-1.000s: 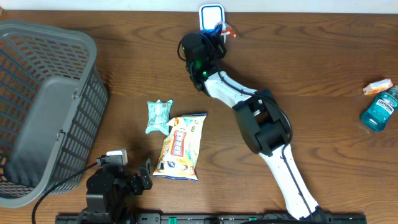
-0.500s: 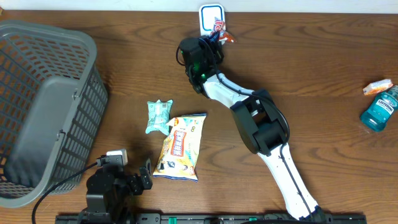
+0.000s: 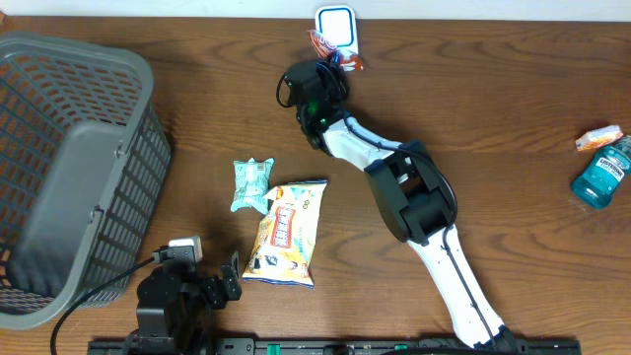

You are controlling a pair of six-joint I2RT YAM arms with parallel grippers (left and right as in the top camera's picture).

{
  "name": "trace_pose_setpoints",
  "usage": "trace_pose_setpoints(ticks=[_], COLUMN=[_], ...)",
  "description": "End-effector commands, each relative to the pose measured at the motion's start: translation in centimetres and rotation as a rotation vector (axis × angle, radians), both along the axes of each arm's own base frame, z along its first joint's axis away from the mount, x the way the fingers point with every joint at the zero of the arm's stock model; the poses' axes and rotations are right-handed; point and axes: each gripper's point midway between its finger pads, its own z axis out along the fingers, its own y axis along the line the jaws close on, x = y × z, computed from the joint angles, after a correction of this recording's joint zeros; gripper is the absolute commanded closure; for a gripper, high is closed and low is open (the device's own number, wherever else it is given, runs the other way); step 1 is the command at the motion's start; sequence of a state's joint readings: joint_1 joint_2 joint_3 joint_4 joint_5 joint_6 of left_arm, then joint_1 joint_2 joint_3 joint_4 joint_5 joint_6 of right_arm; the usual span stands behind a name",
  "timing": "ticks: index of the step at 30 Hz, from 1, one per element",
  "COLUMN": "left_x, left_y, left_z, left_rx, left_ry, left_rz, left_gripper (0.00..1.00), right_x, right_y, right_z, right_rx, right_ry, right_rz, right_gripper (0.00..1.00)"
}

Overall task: Scan the item barcode
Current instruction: 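Carry the red bar right and drop it beside the mouthwash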

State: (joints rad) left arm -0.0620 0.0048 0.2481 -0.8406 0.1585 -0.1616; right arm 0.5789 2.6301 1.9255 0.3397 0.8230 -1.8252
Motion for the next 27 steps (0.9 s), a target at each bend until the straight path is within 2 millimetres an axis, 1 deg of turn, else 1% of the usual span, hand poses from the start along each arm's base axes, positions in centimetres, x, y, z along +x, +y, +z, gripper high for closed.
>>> trace_pose_setpoints(ticks=[1,3,5,7,9,12,14,15,17,18,21,23,25,27], left_x=[-0.8,-0.8,-0.8,-0.8,-0.8,-0.8,-0.8,-0.8,-0.8,-0.8,-0.8,-0.8,-0.8,-0.8], left_y=[-0.1,-0.1,-0.1,-0.1,-0.1,-0.1,-0.1,-0.1,-0.1,-0.1,-0.1,-0.1,-0.1,-0.1], left_z=[-1.6,-1.6,-1.6,-1.6,-1.6,-1.6,-1.6,-1.6,-1.6,-1.6,-1.6,-1.6,-1.6,-1.6], left_rx=[-0.006,-0.006,-0.006,-0.006,-0.006,-0.006,-0.006,-0.006,-0.006,-0.006,-0.006,-0.006,-0.006,-0.006], left_ry=[0.065,0.065,0.065,0.064,0.065,0.065,0.065,0.065,0.065,0.065,0.065,0.065,0.065,0.065], left_rz=[-0.003,-0.002,-0.002,-0.002,-0.002,-0.002,-0.002,-0.002,-0.002,-0.002,-0.002,-0.002,-0.002,-0.002], left_gripper=[0.02,0.02,0.02,0.03,0.02,0.02,0.02,0.02,0.02,0.02,0.02,0.02,0.02,0.02], right_x=[0.5,0.3,-0.4,-1.4,-2.7,-5.4,-7.0,-7.9,-9.1,-9.8,-11.0,-12.0,-13.1,-14.4], right_y=[-0.4,-0.9,-1.9,-3.2,-4.7,-7.7,-9.6,-10.9,-13.6,-15.3,-20.8,-24.4,-27.4,-30.4], right_z=[1.9,5.8,8.8,12.2,15.3,19.1,20.4,21.1,21.6,21.8,20.5,18.5,15.5,12.7], right_rx=[0.083,0.164,0.201,0.263,0.34,0.446,0.516,0.566,0.682,0.761,1.006,1.181,1.332,1.416], right_ry=[-0.039,-0.089,-0.101,-0.102,-0.099,-0.07,-0.042,-0.03,-0.023,-0.029,-0.06,-0.088,-0.075,-0.088], right_rz=[-0.008,-0.053,-0.095,-0.139,-0.181,-0.254,-0.299,-0.331,-0.412,-0.471,-0.69,-0.878,-1.074,-1.266], right_gripper=[0.99,0.99,0.99,0.99,0.99,0.99,0.99,0.99,0.99,0.99,0.99,0.99,0.99,0.99])
